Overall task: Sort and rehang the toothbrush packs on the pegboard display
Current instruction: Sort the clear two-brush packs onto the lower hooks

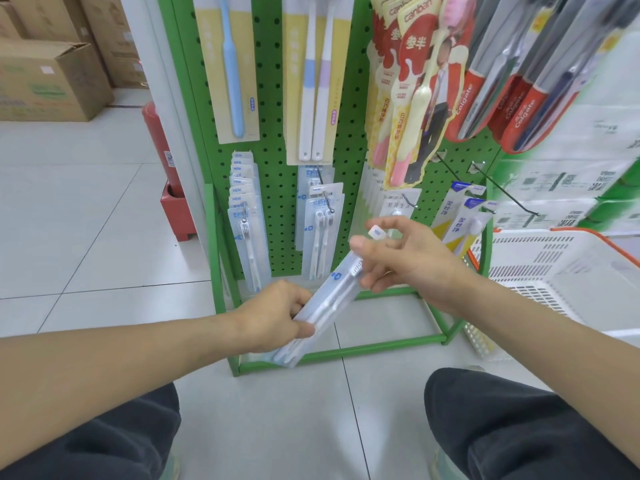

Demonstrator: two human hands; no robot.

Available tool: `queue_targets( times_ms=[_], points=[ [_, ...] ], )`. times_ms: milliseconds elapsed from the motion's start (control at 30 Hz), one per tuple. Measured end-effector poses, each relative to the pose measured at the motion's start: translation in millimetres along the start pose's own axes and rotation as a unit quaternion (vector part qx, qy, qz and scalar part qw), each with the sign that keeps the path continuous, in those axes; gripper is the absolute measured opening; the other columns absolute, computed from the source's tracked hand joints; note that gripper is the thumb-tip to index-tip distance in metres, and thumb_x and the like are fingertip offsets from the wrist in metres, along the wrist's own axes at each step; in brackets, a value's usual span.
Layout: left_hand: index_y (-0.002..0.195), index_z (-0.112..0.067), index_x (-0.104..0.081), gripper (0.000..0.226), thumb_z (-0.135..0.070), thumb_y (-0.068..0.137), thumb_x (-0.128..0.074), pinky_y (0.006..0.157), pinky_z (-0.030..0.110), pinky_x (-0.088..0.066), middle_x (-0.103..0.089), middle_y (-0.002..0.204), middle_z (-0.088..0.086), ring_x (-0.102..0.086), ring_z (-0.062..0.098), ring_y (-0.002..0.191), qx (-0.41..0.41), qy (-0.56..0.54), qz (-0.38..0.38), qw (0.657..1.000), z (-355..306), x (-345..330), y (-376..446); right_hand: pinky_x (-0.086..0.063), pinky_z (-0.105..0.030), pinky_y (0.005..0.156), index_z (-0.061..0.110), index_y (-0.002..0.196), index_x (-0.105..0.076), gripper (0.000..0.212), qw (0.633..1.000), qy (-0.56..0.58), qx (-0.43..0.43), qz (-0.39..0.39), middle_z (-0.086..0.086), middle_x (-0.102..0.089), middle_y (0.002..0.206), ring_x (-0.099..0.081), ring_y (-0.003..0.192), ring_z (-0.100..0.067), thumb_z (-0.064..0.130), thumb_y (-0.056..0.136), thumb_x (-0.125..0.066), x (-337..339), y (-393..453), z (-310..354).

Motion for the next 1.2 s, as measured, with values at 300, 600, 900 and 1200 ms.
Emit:
queue_targets(
  times_ms=[300,600,900,1200],
  points=[
    [0.107,-0.013,-0.076,0.032,0.008,0.084,-0.073,0.094,0.039,-0.059,-0.08,0.095,0.002,-0.076,0.019,0.094,0.009,-0.138,-0.041,0.99,5.8,8.0,19.2,-0.047,-0.026,0.052,0.005,0.087,-0.066,0.031,0.986,-0.077,0.113,-0.097,-0.004,-0.049,0.055,-0.049,0.055,-0.02,0.02,0.074,-0.09,14.5,20.3,2.1],
    [0.086,-0.014,-0.068,0.021,-0.029,0.099,-0.063,0.056,0.024,-0.042,-0.062,0.058,-0.005,-0.047,0.01,0.049,-0.052,-0.224,-0.142,0.963,-19.5,30.7,27.3,-0.045,-0.028,0.057,0.011,0.095,-0.067,0.039,0.966,-0.152,0.145,-0.151,0.006,-0.054,0.057,-0.048,0.051,-0.007,0.035,0.074,-0.09,-0.4,42.2,6.3],
    [0.103,-0.01,-0.066,0.008,-0.01,0.095,-0.068,0.08,0.037,-0.061,-0.078,0.091,0.006,-0.075,0.025,0.086,-0.056,-0.225,-0.21,0.95,-13.9,48.9,31.8,-0.042,-0.015,0.058,0.014,0.112,-0.063,0.048,0.959,-0.184,0.128,-0.172,0.008,-0.063,0.065,-0.055,0.052,0.004,0.04,0.078,-0.086,-3.7,56.2,1.7],
    [0.093,-0.018,-0.064,0.011,-0.018,0.091,-0.075,0.062,0.02,-0.052,-0.072,0.083,0.005,-0.062,0.009,0.064,-0.06,-0.146,-0.271,0.949,-2.2,70.1,38.8,-0.05,-0.019,0.073,0.017,0.15,-0.037,0.075,0.981,-0.129,0.071,-0.13,0.006,-0.059,0.115,-0.061,0.103,-0.009,0.017,0.086,-0.078,-9.3,69.0,-10.5]
  ],
)
Point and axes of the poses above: each hand's wrist, its own y-axis towards the middle knuckle, its own x-axis out of the back of the hand, z = x × y, the point moved 9 cm from there along y, towards the middle knuckle
